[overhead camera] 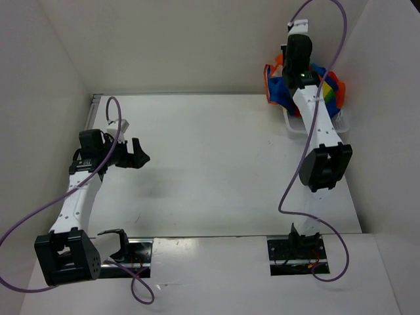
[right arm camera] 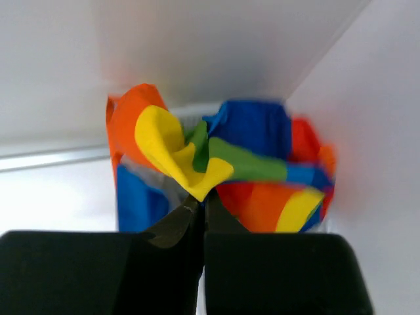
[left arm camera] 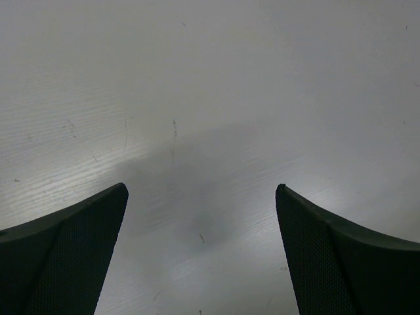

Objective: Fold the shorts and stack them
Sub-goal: Grab the shorts from the pile, then move the shorts to the center of the board

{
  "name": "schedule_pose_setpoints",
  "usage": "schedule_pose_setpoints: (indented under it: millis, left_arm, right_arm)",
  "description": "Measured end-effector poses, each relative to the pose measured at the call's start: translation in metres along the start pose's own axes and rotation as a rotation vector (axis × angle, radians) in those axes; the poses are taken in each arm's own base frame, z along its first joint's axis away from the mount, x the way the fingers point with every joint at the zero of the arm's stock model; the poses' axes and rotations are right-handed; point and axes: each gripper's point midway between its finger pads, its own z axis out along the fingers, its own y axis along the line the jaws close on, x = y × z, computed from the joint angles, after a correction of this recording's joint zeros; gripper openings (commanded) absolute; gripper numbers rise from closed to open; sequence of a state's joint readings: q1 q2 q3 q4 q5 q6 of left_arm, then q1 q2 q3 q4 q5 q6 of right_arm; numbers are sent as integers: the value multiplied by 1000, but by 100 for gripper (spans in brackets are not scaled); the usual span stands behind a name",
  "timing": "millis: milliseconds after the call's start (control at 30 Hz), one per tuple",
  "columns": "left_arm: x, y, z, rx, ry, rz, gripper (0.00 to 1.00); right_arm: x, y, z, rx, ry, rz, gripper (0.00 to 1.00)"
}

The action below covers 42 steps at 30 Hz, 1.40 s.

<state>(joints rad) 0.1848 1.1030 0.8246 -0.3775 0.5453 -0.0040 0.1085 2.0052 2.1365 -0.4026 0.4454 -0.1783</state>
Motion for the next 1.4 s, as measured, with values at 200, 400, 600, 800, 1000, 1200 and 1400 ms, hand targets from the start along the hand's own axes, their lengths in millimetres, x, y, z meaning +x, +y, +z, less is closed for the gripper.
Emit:
schedule_pose_setpoints:
  millis: [200,400,600,800,1000,1200,1400]
  left_arm:
    - [-17,-4,0,24,-59,38,100]
    - [-40,-12,-13,24,-145,96,100]
    - [-59,-9,-32,-53,-218,135,100]
    - [-79,18,-62,-248,-294,133,100]
    - [-68,16,-62,-226,-255,107,100]
    - [-14,-2,-15,-98,-43,64,100]
    - [33,5,8,-137,123,41,100]
  right_arm:
    - [-138,30,-122,-118,-345,16,0]
    - [-255,91,-294,-383,-703,140,18]
    - [-234,176,-324,-633,-629,171,99]
    - [-69,301,-272,-864,-192,-106,99]
    - [64,301,-271,-913,128,-280,99]
    - [156,229,-292,-890,223,-466,99]
    - [230,208,-299,-962,291,-661,99]
